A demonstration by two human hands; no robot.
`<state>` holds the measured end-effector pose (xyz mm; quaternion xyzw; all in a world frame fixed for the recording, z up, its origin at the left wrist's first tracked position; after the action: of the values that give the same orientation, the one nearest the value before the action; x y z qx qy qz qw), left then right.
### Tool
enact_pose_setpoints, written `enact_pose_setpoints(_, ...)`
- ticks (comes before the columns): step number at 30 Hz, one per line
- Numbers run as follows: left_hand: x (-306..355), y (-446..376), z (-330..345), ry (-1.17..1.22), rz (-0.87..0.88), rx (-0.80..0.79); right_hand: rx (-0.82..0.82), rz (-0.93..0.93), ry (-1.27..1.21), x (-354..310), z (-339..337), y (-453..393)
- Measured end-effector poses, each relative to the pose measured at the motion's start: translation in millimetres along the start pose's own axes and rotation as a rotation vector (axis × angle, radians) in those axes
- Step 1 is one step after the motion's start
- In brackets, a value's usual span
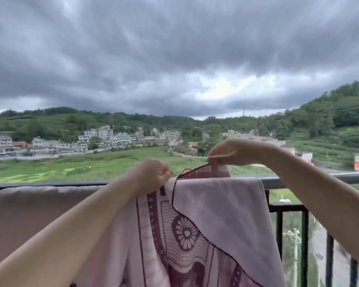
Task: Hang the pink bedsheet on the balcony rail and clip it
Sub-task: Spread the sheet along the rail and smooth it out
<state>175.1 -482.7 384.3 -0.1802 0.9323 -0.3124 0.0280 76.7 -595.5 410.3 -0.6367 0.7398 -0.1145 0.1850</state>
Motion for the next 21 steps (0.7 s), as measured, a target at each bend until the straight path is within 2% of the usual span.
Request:
enact_pose_setpoints(1,6.0,11.2,-4.6,0.02,0.023,0.109,0.016,-0.055,-0.021,-11.7,5.8,21.8)
enact_pose_setpoints(3,15.7,34.5,-11.5,0.004,0.05,0.294,0.075,-0.083,0.118,-19.2,20.6,51.4)
enact_pose_setpoints(6,21.9,65.0,-9.9,-0.016,0.058,0.438,0.252,-0.013,0.34,-20.4,39.8,68.0)
enact_pose_setpoints(8,21.3,76.6,-4.0,-0.029,0.025,0.454,0.446,-0.078,0.457,-31.9,53.0,73.8)
enact_pose_setpoints(10,20.4,83.0,-2.0,-0.06,-0.007,0.473,0.585,-0.062,0.595,-36.6,67.1,78.3)
enact_pose_setpoints(14,22.7,95.6,-3.9,-0.086,-0.13,0.498,0.791,-0.018,0.651,-27.7,92.6,101.0)
enact_pose_setpoints(17,28.4,94.2,1.4,-0.113,-0.219,0.413,0.851,-0.045,0.691,-15.3,107.1,123.0)
enact_pose_setpoints(19,29.7,86.9,6.1,-0.016,-0.342,0.353,0.842,-0.088,0.637,-7.3,100.1,137.1)
enact_pose_setpoints(21,34.1,79.4,11.1,0.216,-0.517,0.34,0.897,-0.072,0.409,10.7,64.8,151.1)
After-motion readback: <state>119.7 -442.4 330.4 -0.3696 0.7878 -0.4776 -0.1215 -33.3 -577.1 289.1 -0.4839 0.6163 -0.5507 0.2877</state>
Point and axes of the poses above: each hand's wrist, its own y-axis away from the middle knuckle, its own z-axis out of the palm, x = y × z, the point moved 8 cm from there along -y, towards the middle knuckle, and after that the axes turned 13 degrees about x, right-handed, at the moved point
